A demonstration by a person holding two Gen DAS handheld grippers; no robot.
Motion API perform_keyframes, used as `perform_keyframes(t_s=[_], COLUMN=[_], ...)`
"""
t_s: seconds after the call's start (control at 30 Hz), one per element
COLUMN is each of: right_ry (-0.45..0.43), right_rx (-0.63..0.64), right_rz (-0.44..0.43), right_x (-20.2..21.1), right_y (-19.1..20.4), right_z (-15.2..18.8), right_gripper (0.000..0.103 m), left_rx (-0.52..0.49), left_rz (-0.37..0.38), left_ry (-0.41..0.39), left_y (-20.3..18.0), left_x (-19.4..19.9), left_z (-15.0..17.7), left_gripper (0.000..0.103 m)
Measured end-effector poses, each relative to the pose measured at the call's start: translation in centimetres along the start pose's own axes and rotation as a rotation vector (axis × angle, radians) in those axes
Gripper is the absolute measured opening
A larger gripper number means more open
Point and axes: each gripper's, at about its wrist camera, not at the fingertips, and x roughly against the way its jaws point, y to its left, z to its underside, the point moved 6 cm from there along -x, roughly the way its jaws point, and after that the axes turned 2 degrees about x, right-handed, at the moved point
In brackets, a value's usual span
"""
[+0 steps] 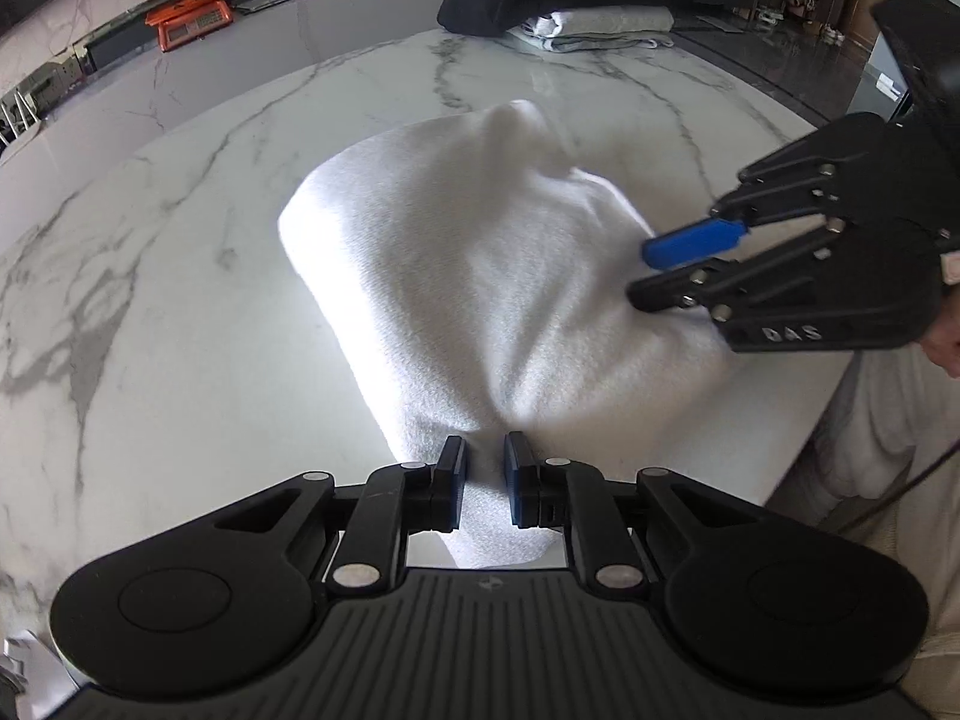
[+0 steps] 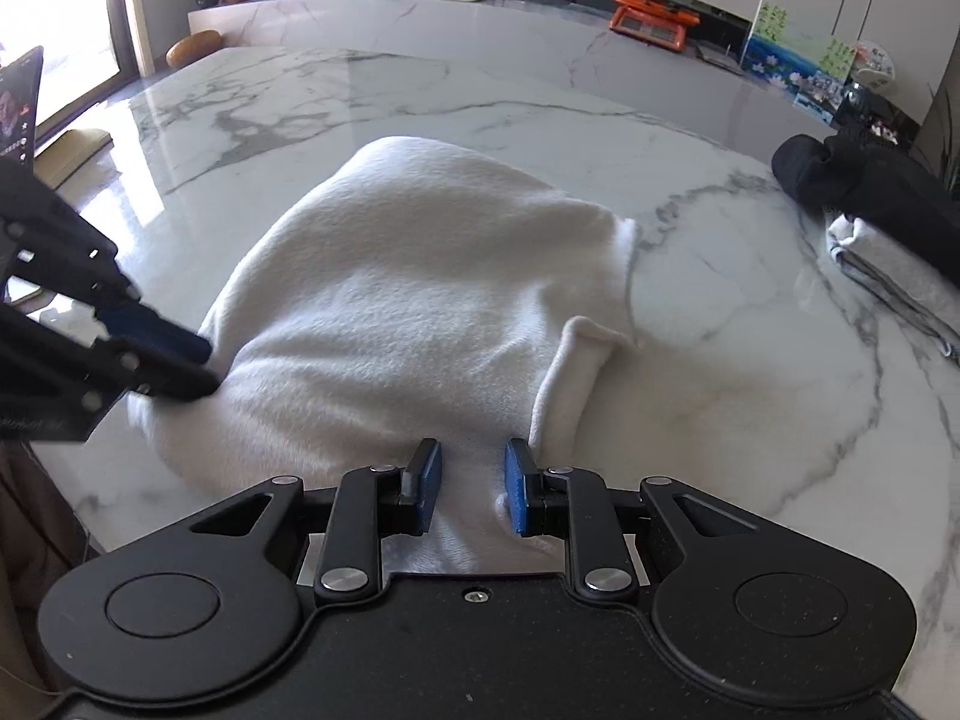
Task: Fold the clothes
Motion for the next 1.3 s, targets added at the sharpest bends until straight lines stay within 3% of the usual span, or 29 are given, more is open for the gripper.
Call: perform_keyframes(t_s=[0.13,0.3,0.53,0.7,0.8,1.17,1.3], right_ry=[0.014,-0.022,-0.075,-0.066,-0.039,0.005,0.016], right_rx=[-0.015,-0.072,-0.078,-0.093,-0.100,-0.070,-0.076], right_rz=[0.016,0.016,-0.078,-0.120,-0.131,-0.092,-0.066], right_x=[0.1,2.5,6.2,6.3,5.6,3.2,2.7], right_y=[-1.5,-2.7,0.6,3.7,4.7,3.4,1.8], right_z=[-0.1,0.3,0.8,1.1,1.5,2.1,2.0], right_gripper=[0.030,0.030,0.030,0.030,0.030,0.031,0.037], left_rx=[0.034,0.039,-0.045,-0.161,-0.193,-0.159,-0.127], left_rz=[0.069,0.086,-0.037,-0.145,-0.159,-0.176,-0.159], left_ry=[-0.021,-0.099,-0.186,-0.151,-0.120,-0.041,-0.026], left_y=[-2.2,-2.2,0.5,1.0,1.1,1.7,1.3], left_x=[0.3,1.9,4.1,1.8,-0.2,-2.5,-1.9], left_z=[0.6,0.1,-4.0,-6.1,-6.3,-4.0,-3.0], left_gripper=[0.013,0.013,0.013,0.013,0.013,0.012,0.012])
